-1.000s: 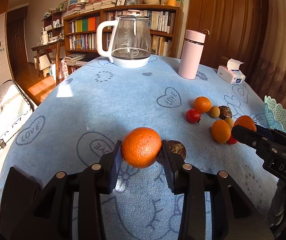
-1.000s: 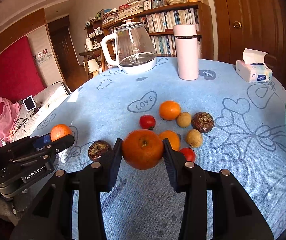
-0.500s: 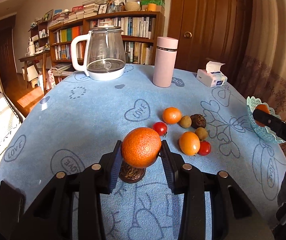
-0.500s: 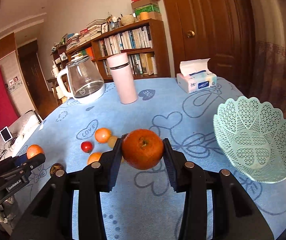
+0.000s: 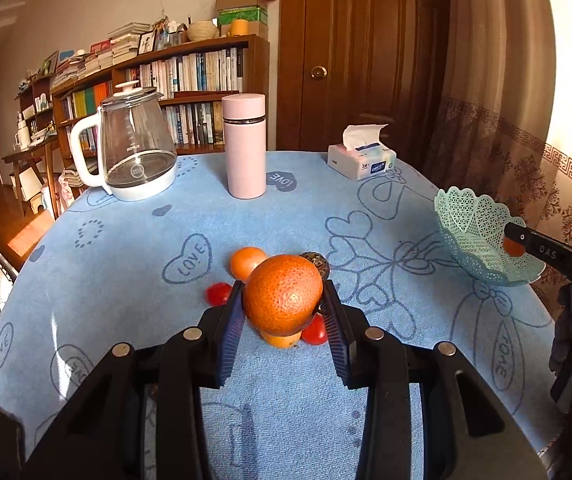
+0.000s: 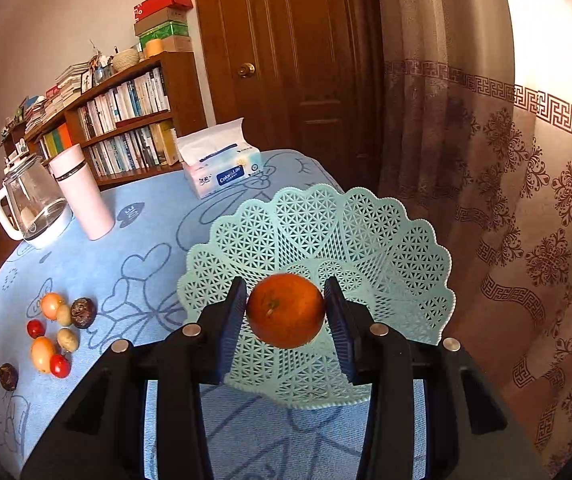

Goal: Organize fruits
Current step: 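Carry the tangerine into the green basket and open the right tool while left carries its tangerine, then lower the held tangerine into the green basket and open the left tool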

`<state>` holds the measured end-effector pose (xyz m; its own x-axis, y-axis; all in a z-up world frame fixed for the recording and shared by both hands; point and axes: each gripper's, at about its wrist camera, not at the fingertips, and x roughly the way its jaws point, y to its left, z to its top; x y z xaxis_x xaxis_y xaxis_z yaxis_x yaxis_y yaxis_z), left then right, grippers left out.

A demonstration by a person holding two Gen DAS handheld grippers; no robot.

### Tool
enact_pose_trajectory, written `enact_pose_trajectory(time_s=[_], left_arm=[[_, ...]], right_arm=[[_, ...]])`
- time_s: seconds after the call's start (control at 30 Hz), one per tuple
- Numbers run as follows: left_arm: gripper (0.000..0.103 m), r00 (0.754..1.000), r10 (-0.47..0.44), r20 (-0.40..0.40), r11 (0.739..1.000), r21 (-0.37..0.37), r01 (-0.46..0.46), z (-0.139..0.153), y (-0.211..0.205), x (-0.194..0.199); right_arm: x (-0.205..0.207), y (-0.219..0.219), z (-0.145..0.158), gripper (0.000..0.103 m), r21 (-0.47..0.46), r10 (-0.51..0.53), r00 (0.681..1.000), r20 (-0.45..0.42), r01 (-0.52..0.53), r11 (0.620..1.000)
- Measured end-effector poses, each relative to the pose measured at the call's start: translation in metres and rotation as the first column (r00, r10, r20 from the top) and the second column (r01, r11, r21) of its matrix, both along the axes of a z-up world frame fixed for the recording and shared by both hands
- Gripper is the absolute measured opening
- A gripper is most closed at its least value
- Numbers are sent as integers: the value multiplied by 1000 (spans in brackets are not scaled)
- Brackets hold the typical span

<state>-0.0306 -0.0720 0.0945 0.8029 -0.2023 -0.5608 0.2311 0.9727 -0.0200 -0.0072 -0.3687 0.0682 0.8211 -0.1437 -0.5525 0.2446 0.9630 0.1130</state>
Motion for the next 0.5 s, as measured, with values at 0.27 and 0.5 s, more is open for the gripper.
enact_pose_trajectory(time_s=[0.27, 0.5], left_arm=[[38, 997, -69, 15, 997, 30, 69, 9, -39, 8], [38, 988, -151, 19, 988, 43, 150, 12, -78, 24]], right_arm=[[-2, -13, -12, 42, 36, -38, 999, 22, 38, 999], [-14, -24, -9, 42, 75, -93, 991, 92, 86, 994]])
